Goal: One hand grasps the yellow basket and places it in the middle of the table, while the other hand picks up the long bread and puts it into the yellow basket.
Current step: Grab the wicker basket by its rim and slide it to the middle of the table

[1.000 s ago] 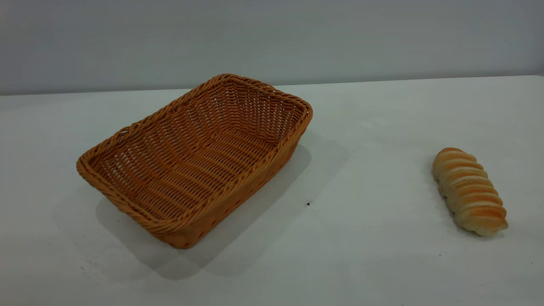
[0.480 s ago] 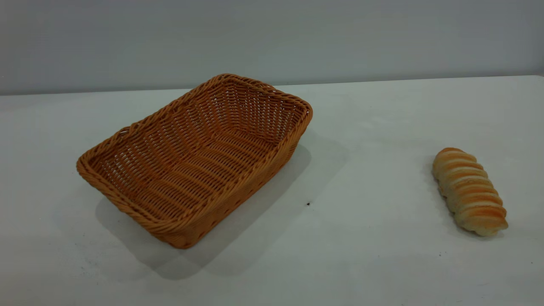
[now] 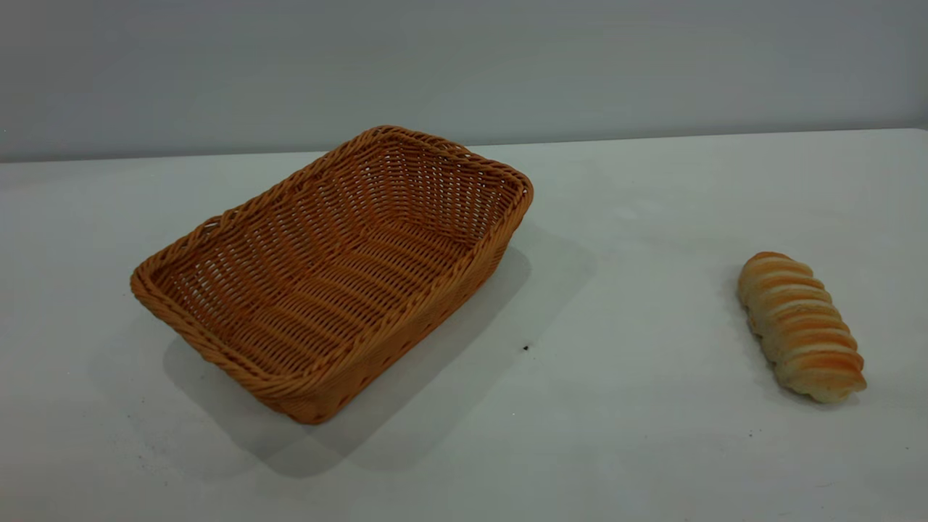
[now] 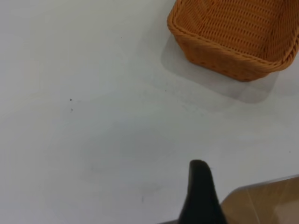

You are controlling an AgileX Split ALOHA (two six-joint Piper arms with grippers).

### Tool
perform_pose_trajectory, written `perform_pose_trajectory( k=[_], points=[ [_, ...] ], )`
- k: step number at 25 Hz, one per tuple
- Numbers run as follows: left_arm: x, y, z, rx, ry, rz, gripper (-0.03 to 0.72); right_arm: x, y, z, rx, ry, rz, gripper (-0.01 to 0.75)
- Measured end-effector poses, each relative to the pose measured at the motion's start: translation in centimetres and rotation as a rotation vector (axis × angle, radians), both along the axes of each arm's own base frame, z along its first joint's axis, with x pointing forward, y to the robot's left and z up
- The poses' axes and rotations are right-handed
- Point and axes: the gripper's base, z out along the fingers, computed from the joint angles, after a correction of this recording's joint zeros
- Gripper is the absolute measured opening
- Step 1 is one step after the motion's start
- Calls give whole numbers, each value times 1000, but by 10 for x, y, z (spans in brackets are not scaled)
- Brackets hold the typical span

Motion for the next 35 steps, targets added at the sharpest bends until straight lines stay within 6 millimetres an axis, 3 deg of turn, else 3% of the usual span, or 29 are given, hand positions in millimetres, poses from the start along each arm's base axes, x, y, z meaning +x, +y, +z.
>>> perform_pose_trajectory(
  k=[8, 15, 18, 27, 35],
  points=[
    [10, -6, 3, -117, 57, 29, 584, 0, -4, 8, -12, -13, -16, 241],
    [57, -8, 16, -138, 151, 68, 584, 28, -9, 48, -93, 44, -89, 244],
    [81, -10, 13, -145, 218, 91, 584, 44, -9, 62, -140, 68, -104, 283],
    [159, -17, -21, -270, 440, 256, 584, 91, -2, 67, -202, 101, -92, 503],
    [210, -27, -66, -412, 580, 368, 584, 115, 3, 63, -176, 125, -93, 533]
  ],
)
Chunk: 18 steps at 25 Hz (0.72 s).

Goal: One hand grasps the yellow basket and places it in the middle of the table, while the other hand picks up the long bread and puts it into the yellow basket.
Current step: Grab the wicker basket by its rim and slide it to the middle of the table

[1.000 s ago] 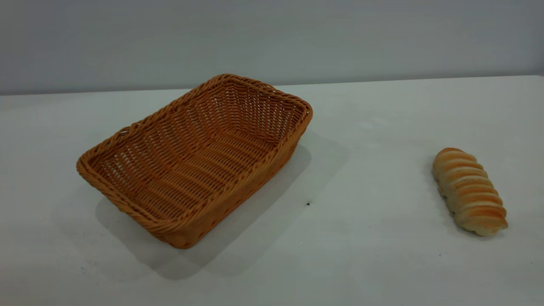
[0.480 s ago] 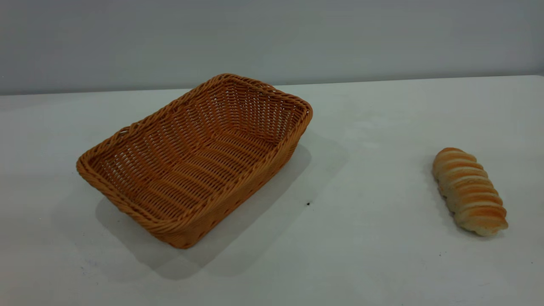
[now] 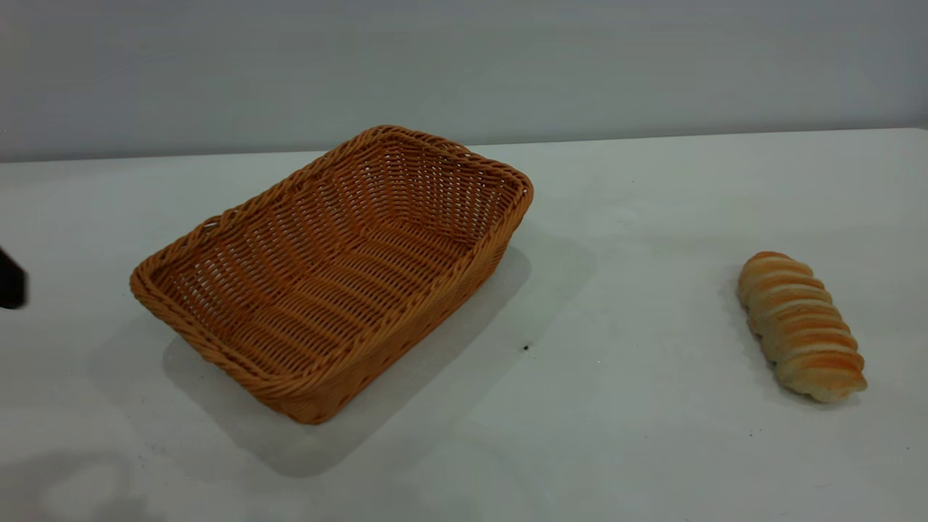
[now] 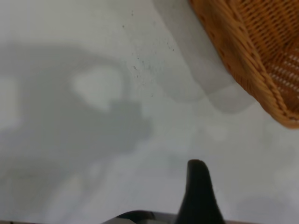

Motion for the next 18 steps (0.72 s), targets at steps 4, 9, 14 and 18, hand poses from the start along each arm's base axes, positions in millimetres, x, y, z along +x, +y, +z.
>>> perform_pose_trajectory(
  k=[4, 9, 14, 18],
  points=[
    [24, -2, -9, -13, 39, 20, 584, 4, 2, 2, 13, -31, 6, 535],
    [56, -6, -14, -45, 71, 46, 584, 6, 3, 3, 32, -54, 14, 535],
    [80, -10, -30, -68, 129, 68, 584, 6, 5, 4, 52, -70, 23, 535],
    [97, -13, -41, -84, 175, 76, 584, 7, 5, 4, 58, -73, 25, 535]
  ],
)
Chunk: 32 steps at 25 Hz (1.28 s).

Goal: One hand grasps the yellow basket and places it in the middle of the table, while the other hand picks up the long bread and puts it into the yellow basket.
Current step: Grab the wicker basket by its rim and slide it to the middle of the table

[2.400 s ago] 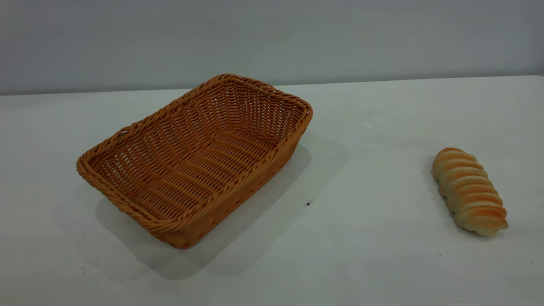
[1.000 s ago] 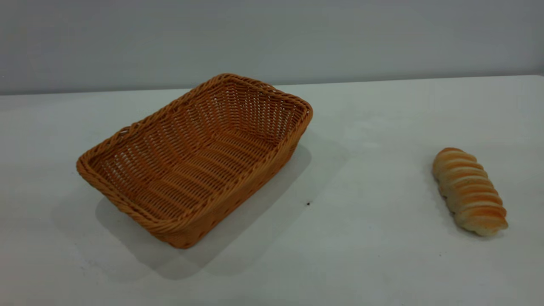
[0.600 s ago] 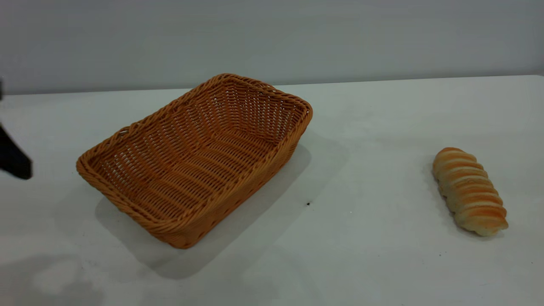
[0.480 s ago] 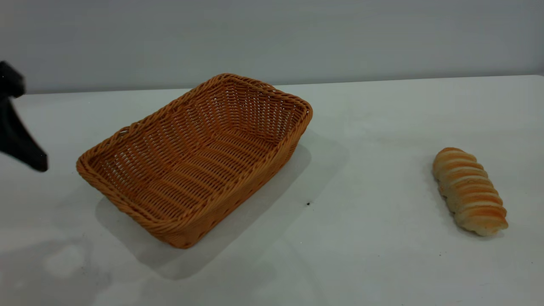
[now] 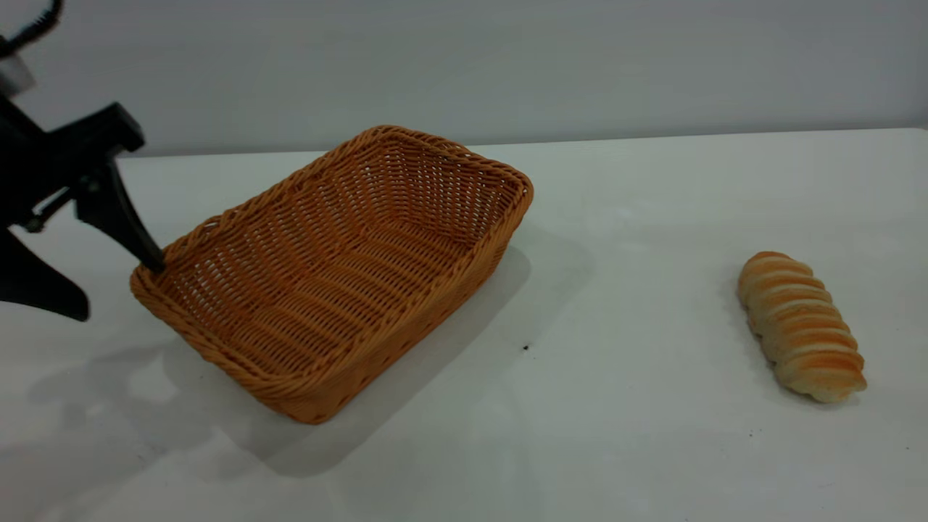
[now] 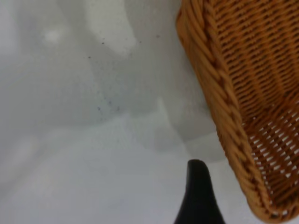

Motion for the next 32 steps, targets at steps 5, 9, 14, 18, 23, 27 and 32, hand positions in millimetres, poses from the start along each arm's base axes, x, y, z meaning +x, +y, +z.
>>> perform_pose_trajectory(
  k=[5, 9, 14, 18, 23, 27, 32],
  points=[
    [18, -7, -13, -5, 29, -14, 584, 0, 1, 0, 6, -5, 3, 535],
    [31, -23, -22, -4, 40, -61, 584, 1, 1, 1, 10, -12, 4, 535],
    [42, -39, -34, -10, 69, -103, 584, 1, 1, 1, 11, -12, 3, 535],
    [43, -39, -32, 10, 62, -127, 584, 1, 1, 1, 11, -12, 3, 535],
    [44, -36, -18, 40, 24, -153, 584, 1, 1, 1, 11, -11, 3, 535],
    [37, -32, -5, 71, 47, -168, 584, 2, 2, 0, 17, -3, 4, 535],
    [25, -27, -2, 114, 178, -142, 584, 2, 2, -1, 28, 1, 6, 535]
  ],
)
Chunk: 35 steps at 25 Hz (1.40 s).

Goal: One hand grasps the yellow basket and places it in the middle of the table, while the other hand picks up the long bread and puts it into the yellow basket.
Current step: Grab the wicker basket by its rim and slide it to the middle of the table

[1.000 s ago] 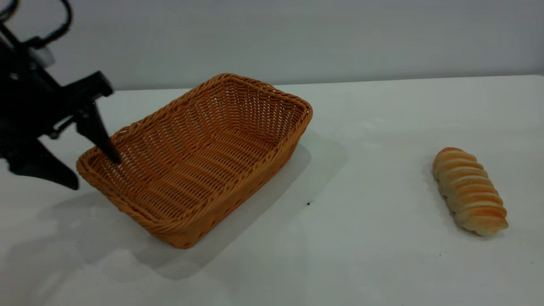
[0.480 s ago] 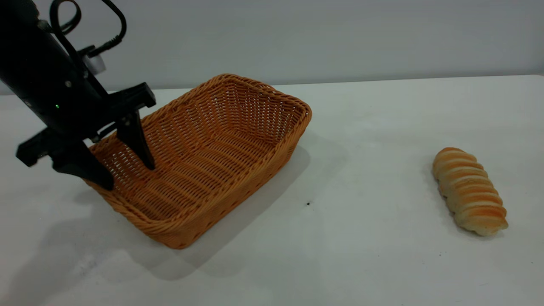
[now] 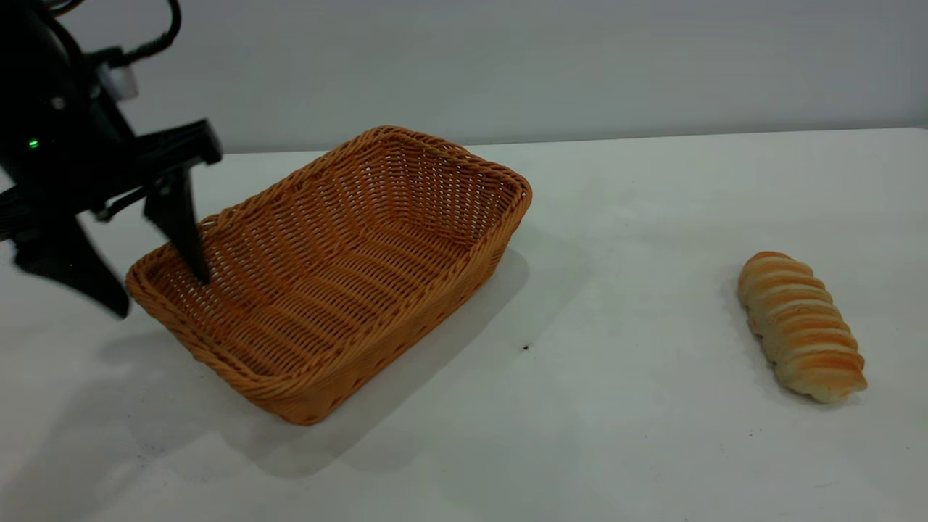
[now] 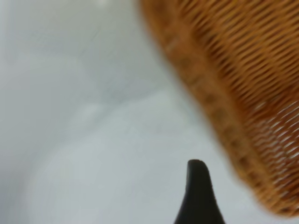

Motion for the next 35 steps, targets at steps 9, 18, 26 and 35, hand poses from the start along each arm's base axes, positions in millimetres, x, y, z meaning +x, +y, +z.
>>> perform_pose_trajectory(
  k=[9, 18, 26, 35],
  points=[
    [-1, 4, -1, 44, 23, 104, 584, 0, 2, -1, 29, 5, 4, 535],
    [4, 3, -14, 43, 32, 198, 584, 0, 5, -1, 29, 7, 34, 535],
    [10, 2, -36, 42, 41, 222, 584, 0, 5, -1, 25, 6, 35, 535],
    [17, -4, -61, -20, 45, 312, 567, 0, 5, -1, 25, 6, 35, 535]
  ],
)
